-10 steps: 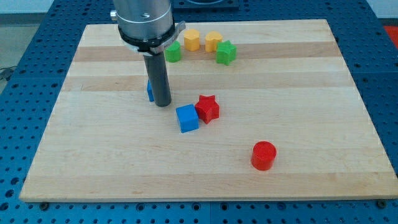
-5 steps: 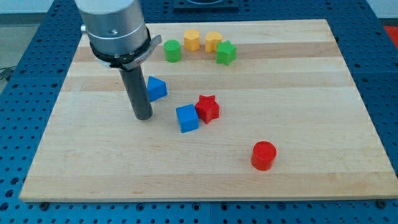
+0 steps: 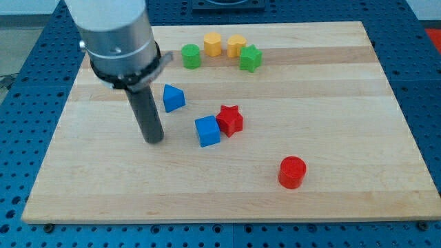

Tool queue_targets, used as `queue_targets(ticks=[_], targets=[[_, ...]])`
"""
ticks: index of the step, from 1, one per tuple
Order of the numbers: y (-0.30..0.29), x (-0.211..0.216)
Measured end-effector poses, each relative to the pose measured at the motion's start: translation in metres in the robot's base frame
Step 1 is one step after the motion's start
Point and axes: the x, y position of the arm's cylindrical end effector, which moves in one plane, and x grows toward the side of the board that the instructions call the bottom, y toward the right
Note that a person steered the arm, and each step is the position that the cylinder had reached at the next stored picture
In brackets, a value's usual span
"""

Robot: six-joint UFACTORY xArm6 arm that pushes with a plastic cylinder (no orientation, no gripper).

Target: Separate the blue triangle from the blue cube

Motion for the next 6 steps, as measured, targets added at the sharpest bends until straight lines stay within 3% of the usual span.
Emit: queue_targets(ticks=[3,6], targets=[[0.011,-0.056],[0.013,-0.061]])
